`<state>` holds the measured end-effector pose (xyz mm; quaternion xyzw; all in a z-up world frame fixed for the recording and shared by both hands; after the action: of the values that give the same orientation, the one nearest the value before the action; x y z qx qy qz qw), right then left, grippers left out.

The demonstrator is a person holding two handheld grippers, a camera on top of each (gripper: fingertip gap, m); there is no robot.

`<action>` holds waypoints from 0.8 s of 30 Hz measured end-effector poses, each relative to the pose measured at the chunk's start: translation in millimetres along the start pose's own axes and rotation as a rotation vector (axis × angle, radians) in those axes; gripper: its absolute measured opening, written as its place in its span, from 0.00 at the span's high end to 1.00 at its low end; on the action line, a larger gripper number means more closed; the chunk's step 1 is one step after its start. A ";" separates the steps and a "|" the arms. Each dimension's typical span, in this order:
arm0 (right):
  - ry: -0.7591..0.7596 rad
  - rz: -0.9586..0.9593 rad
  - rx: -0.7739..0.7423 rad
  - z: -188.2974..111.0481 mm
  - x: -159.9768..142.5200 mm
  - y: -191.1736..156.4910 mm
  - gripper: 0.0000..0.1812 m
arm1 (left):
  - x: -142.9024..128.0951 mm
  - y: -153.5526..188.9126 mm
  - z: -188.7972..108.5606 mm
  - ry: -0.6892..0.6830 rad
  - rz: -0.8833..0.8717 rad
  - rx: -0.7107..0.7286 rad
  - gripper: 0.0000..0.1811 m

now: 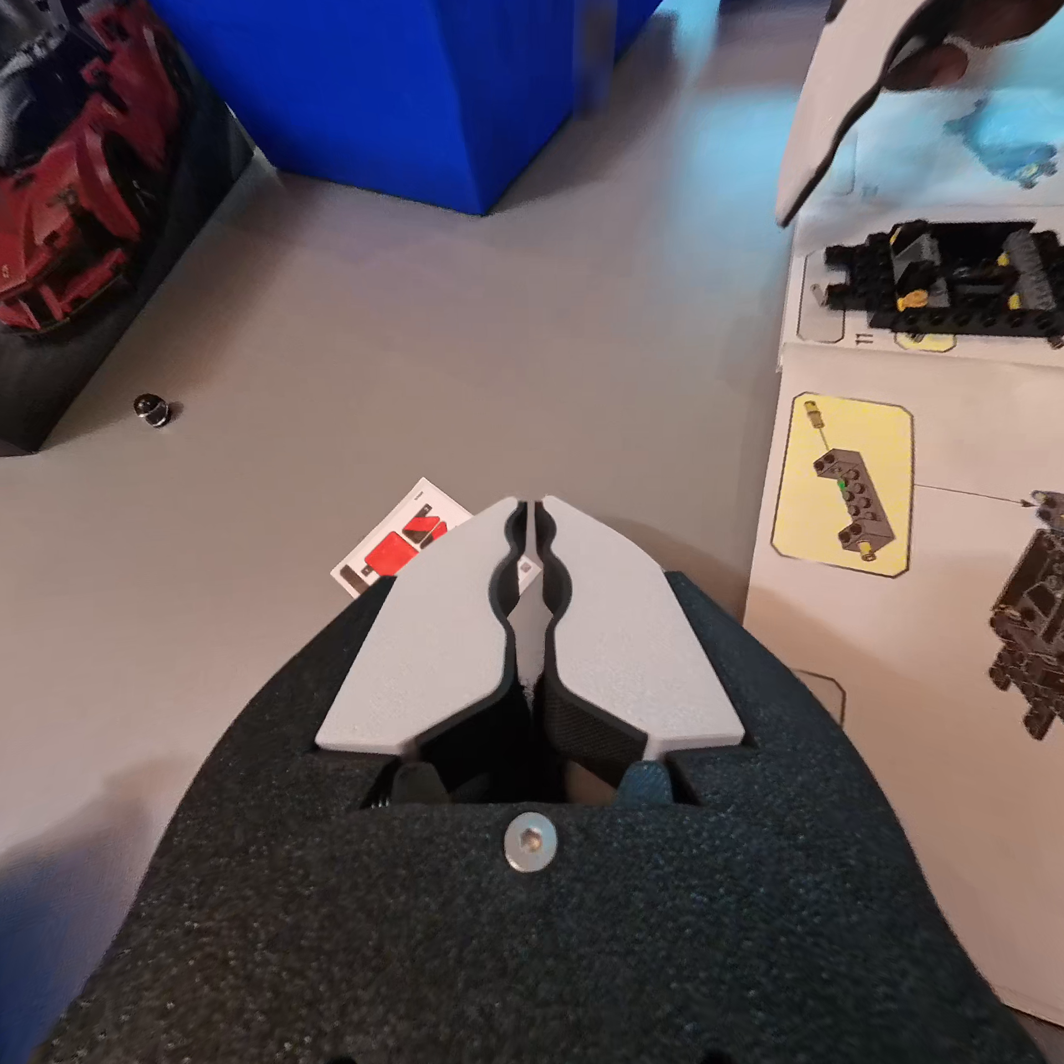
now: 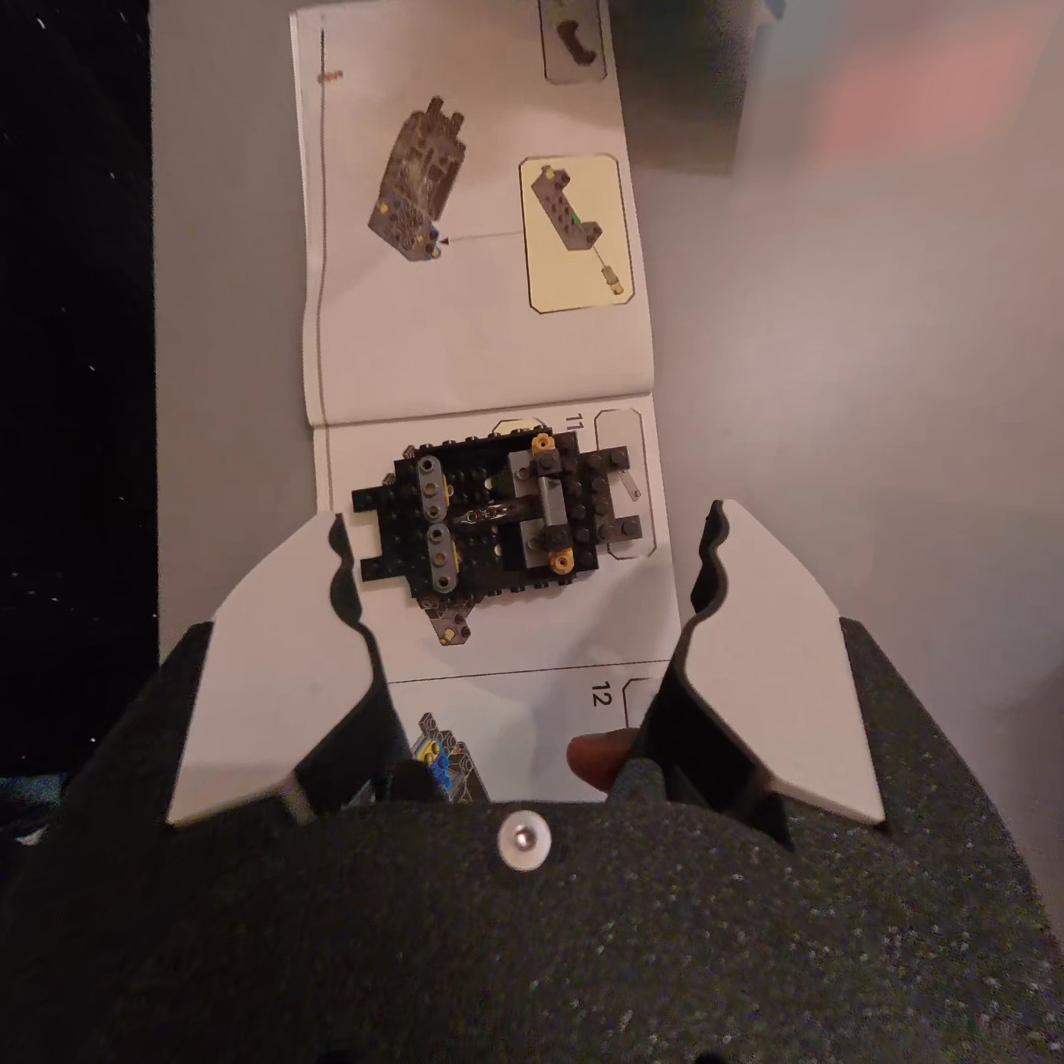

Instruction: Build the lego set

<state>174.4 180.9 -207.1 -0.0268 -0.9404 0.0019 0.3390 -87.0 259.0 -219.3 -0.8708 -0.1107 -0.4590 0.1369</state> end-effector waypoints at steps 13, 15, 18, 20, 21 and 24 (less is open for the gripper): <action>-0.096 -0.088 0.055 11.8 -0.7 -1.0 0.47 | -1.2 1.4 3.5 -0.036 0.011 -0.004 0.95; -0.095 -0.090 0.074 12.5 0.6 -1.0 0.52 | -1.6 2.4 4.4 -0.046 0.023 -0.004 0.95; -0.103 -0.094 0.082 13.1 2.1 0.5 0.53 | -1.6 2.8 4.7 -0.049 0.026 -0.006 0.94; -0.111 -0.097 0.076 13.7 3.8 2.4 0.53 | -1.3 1.3 3.4 -0.035 0.010 -0.006 0.94; -0.116 -0.099 0.071 14.1 4.9 4.1 0.53 | -1.0 0.5 2.3 -0.024 0.000 -0.009 0.94; -0.131 -0.100 0.025 16.7 11.2 15.6 0.53 | -2.2 -2.9 -2.2 -0.005 -0.037 -0.018 0.94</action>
<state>156.0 197.3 -213.1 0.0248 -0.9606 -0.0015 0.2767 -90.8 260.8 -219.5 -0.8710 -0.1229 -0.4603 0.1201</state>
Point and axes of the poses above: each gripper's, where its closed fingertips meet, z out along the fingers, x out of its top, y = z × x across the jaws, the point moved 9 cm from there along -z, back along the fingers, and after that the axes turned 2 degrees about -x, right-handed, at the moved point
